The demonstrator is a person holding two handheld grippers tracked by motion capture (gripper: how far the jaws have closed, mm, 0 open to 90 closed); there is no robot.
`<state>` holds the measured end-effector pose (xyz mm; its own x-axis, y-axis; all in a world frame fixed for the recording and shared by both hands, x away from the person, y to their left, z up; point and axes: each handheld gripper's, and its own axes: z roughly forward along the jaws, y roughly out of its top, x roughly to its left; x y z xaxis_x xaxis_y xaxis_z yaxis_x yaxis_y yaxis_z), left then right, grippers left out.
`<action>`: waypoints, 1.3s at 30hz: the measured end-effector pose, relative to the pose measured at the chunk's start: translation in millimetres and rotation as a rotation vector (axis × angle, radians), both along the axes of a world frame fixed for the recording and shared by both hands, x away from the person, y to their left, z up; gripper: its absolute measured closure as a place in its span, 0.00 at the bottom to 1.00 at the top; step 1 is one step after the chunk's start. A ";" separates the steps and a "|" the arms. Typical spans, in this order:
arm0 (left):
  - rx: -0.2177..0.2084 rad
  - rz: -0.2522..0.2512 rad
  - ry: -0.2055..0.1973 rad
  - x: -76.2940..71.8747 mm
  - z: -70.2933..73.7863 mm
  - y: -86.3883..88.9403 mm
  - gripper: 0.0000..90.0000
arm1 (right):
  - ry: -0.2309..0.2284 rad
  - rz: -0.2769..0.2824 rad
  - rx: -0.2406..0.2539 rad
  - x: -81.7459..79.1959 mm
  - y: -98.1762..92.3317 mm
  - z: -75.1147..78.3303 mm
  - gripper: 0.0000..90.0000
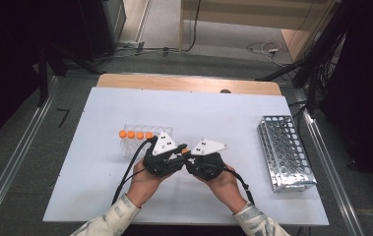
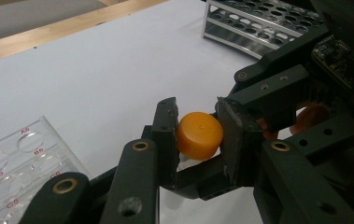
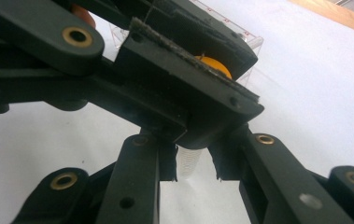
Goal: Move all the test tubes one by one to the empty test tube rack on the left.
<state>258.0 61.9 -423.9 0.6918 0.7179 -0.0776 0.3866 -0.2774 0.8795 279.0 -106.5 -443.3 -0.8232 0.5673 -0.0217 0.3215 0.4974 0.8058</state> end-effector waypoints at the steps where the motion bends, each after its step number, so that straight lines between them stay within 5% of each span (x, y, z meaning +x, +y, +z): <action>1: -0.002 -0.002 0.003 0.0 0.5 0.3 0.77 | 0.003 0.000 0.002 0.0 -0.4 0.3 0.79; 7: -0.058 0.007 -0.010 1.3 13.5 12.4 0.77 | 0.021 0.039 -0.019 -2.0 0.2 1.0 0.47; 18: -0.139 0.096 -0.048 7.9 43.1 59.3 0.77 | 0.015 0.014 -0.038 -2.8 -8.2 2.1 0.34; 28: -0.103 0.194 -0.087 14.3 43.4 74.6 0.77 | 0.018 -0.015 -0.032 -1.3 -14.2 2.8 0.32; 39: -0.036 0.206 -0.061 22.8 27.8 70.5 0.77 | 0.015 -0.023 -0.032 -0.7 -15.5 2.4 0.32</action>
